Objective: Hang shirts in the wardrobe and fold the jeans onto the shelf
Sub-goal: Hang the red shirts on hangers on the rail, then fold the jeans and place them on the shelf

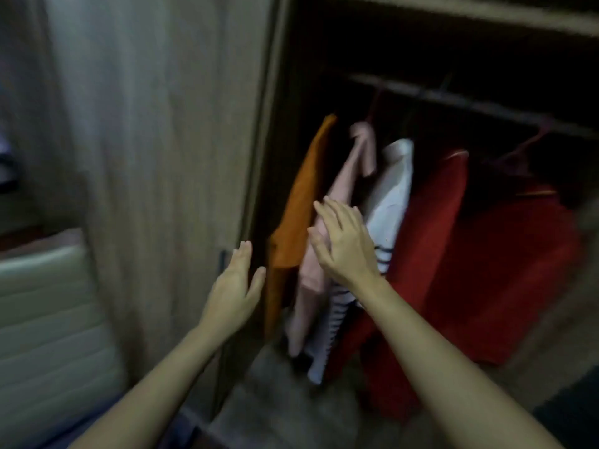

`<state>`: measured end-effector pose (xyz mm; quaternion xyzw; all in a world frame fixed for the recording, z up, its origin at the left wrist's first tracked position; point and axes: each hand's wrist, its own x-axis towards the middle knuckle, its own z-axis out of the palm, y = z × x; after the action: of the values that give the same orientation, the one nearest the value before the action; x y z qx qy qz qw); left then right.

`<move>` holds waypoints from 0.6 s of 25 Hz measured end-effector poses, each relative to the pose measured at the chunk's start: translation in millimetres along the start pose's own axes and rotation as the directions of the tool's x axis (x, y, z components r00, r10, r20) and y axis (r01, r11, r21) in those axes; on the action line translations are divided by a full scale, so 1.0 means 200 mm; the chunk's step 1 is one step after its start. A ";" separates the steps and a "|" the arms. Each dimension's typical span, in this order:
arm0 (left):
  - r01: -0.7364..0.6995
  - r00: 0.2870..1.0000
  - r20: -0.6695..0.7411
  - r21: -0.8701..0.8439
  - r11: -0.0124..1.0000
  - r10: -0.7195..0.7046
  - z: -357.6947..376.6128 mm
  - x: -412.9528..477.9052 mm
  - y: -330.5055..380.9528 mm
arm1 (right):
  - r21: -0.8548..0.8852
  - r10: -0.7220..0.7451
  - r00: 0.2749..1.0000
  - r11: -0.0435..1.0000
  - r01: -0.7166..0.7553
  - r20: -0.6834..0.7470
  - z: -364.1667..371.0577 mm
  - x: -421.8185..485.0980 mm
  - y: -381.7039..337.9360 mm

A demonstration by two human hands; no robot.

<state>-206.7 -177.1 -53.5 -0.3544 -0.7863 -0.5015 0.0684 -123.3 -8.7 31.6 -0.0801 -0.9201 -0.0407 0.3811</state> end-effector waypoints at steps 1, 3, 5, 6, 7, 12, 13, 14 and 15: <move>0.111 0.994 -0.005 0.043 0.993 -0.110 -0.08 -0.12 -0.19 | 0.022 -0.052 0.995 0.999 0.050 0.085 0.16 -0.06 -0.17; 0.292 0.956 -0.061 0.123 0.948 -0.286 -0.24 -0.37 -0.53 | 0.087 -0.139 0.966 0.989 0.123 0.218 0.46 -0.19 -0.47; 0.434 0.901 -0.080 0.206 0.877 -0.427 -0.38 -0.63 -0.85 | 0.150 -0.207 0.923 0.975 0.166 0.324 0.74 -0.35 -0.73; 0.488 0.871 -0.076 0.236 0.840 -0.485 -0.44 -0.75 -0.98 | 0.177 -0.238 0.891 0.967 0.182 0.388 0.85 -0.43 -0.83; 0.549 0.833 -0.088 0.265 0.793 -0.546 -0.51 -0.88 -1.12 | 0.209 -0.279 0.852 0.956 0.204 0.443 0.99 -0.51 -0.95; 0.802 0.544 -0.144 0.377 0.463 -0.826 -0.75 -1.55 -1.69 | 0.322 -0.450 0.626 0.893 0.315 0.637 1.60 -0.88 -1.43; 0.834 0.477 -0.153 0.391 0.390 -0.866 -0.77 -1.68 -1.78 | 0.348 -0.480 0.565 0.877 0.331 0.671 1.72 -0.95 -1.51; 0.854 0.420 -0.157 0.403 0.330 -0.894 -0.78 -1.79 -1.85 | 0.361 -0.503 0.518 0.863 0.354 0.692 1.82 -1.01 -1.57; 0.870 0.363 -0.161 0.411 0.272 -0.918 -0.79 -1.90 -1.92 | 0.378 -0.527 0.468 0.845 0.378 0.710 1.94 -1.06 -1.66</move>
<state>-204.8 -589.3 -437.7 0.1477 -0.9387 -0.2452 -0.1919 -303.5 -306.8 -397.2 0.1898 -0.9778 -0.0229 -0.0862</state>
